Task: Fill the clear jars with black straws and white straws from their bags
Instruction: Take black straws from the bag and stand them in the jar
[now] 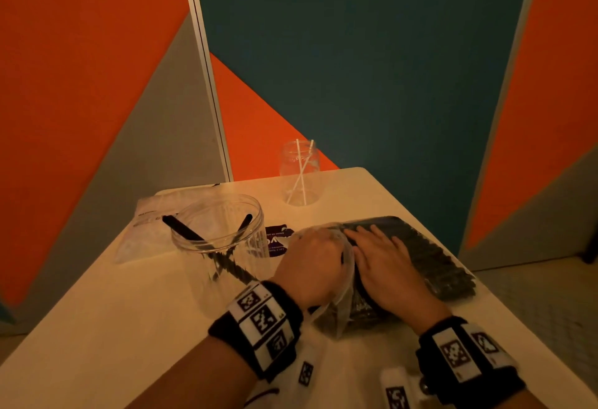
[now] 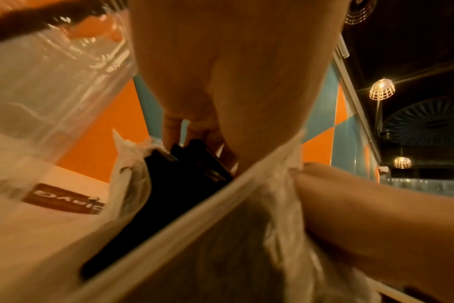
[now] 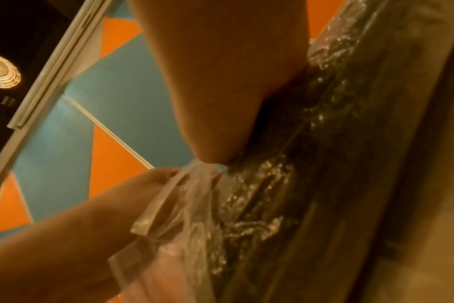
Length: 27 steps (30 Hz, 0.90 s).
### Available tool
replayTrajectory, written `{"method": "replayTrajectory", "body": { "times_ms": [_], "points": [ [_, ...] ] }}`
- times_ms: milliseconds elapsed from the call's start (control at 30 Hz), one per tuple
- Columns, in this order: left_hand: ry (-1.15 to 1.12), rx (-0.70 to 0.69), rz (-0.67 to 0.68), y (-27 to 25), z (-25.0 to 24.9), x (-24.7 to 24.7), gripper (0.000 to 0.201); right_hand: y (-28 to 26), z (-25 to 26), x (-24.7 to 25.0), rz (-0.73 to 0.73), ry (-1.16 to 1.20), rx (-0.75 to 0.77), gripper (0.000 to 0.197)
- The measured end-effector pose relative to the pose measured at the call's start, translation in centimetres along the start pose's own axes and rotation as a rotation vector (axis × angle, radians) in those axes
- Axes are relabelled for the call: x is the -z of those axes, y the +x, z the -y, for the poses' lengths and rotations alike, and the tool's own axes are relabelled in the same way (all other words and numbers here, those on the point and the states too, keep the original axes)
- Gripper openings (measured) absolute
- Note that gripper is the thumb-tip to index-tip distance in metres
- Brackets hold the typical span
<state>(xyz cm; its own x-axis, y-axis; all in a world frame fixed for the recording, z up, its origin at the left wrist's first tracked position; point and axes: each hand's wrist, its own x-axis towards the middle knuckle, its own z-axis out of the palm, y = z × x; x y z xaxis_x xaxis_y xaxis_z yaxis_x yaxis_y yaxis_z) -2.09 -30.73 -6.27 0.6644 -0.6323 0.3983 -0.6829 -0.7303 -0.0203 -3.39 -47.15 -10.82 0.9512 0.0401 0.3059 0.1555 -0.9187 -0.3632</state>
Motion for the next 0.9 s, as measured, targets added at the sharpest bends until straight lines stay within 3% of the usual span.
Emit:
{"method": "replayTrajectory", "body": {
  "times_ms": [300, 433, 533, 733, 900],
  "points": [
    [0.026, 0.032, 0.247, 1.8, -0.4, 0.8, 0.028, 0.4, 0.4, 0.4, 0.039, 0.029, -0.065, 0.049],
    [-0.046, 0.11, 0.317, 0.9, -0.3, 1.2, 0.035, 0.5, 0.3, 0.6, 0.06, 0.057, -0.099, 0.049],
    [-0.068, 0.166, 0.317, -0.7, 0.9, 2.0, 0.041, 0.6, 0.1, 0.8, 0.067, 0.082, -0.145, 0.048],
    [0.086, 0.295, 0.22, -5.0, 2.2, 3.6, 0.034, 0.7, 0.0, 1.1, 0.111, 0.066, -0.168, 0.05],
    [0.212, 0.261, 0.243, -4.0, 0.7, 2.8, 0.039, 0.6, 0.3, 0.5, 0.119, 0.018, -0.153, 0.051]
  ]
}}
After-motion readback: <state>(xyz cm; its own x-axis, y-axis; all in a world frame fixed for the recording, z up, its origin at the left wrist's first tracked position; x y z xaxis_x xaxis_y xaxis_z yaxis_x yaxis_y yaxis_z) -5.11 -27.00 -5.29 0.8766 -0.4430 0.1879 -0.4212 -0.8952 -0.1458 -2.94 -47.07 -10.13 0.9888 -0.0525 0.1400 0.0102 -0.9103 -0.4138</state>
